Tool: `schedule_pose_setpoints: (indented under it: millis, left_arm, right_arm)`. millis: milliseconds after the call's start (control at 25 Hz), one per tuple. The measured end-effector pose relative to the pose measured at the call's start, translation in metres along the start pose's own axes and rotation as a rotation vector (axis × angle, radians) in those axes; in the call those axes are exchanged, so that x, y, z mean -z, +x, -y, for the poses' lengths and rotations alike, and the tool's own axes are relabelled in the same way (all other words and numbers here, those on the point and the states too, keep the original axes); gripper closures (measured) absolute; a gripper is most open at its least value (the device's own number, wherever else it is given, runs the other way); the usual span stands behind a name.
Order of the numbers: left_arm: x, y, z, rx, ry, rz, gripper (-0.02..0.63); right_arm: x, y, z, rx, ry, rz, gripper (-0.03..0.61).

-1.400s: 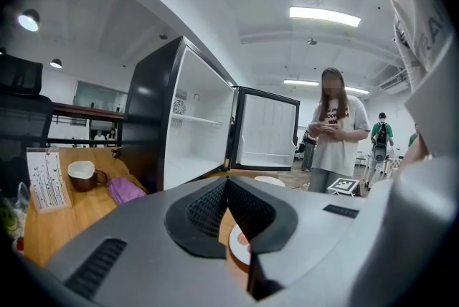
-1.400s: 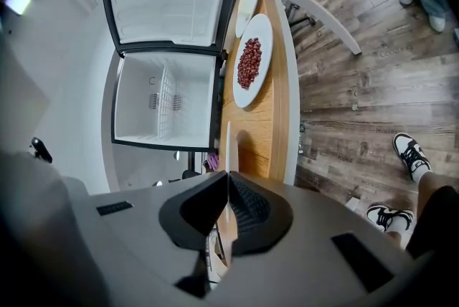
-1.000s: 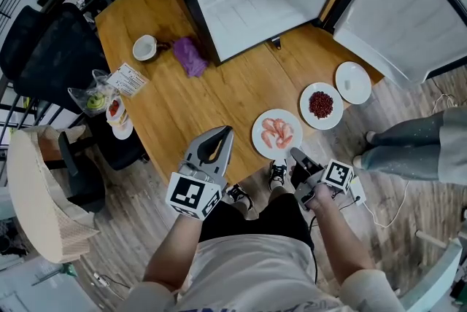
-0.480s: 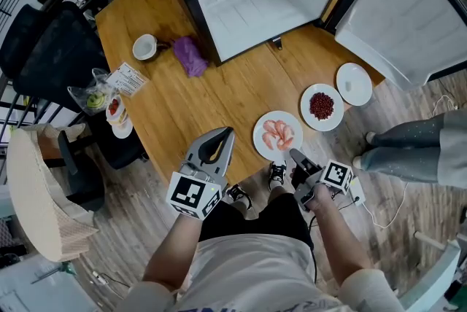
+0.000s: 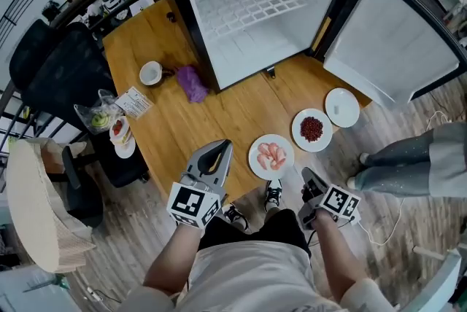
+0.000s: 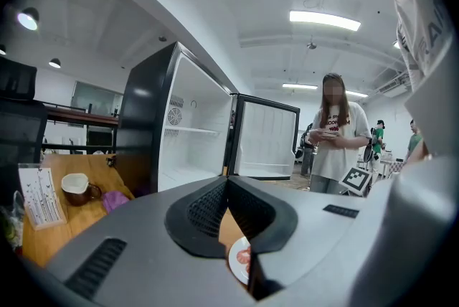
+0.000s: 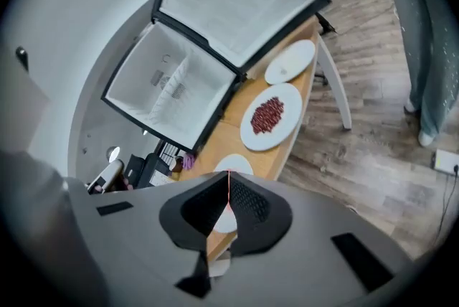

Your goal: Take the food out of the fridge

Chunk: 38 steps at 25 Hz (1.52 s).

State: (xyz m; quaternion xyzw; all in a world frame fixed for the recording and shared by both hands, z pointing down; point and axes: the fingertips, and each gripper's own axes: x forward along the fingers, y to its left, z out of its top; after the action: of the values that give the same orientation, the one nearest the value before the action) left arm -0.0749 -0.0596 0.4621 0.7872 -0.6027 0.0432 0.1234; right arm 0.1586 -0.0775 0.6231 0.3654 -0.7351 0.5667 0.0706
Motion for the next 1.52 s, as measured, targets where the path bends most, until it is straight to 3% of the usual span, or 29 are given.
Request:
schedule_pose_setpoints:
  millis: [320, 560, 760, 1000, 1520]
  left_arm:
    - [-0.052, 0.004, 0.006, -0.006, 0.051, 0.077, 0.606]
    - [-0.091, -0.006, 0.007, -0.027, 0.077, 0.136, 0.606]
    - [-0.122, -0.019, 0.001, -0.053, 0.100, 0.189, 0.606]
    - [-0.144, -0.021, 0.002, -0.061, 0.110, 0.224, 0.606]
    - [-0.145, -0.016, 0.008, -0.043, 0.124, 0.225, 0.606]
  right_arm:
    - [-0.089, -0.022, -0.110, -0.100, -0.435, 0.226, 0.558]
    - [-0.142, -0.055, -0.185, -0.152, -0.645, 0.382, 0.558]
    - [-0.162, -0.073, -0.234, -0.173, -0.801, 0.461, 0.558]
    - [-0.171, -0.079, -0.255, -0.195, -0.843, 0.482, 0.558]
    - [-0.169, -0.076, -0.251, -0.171, -0.885, 0.476, 0.558]
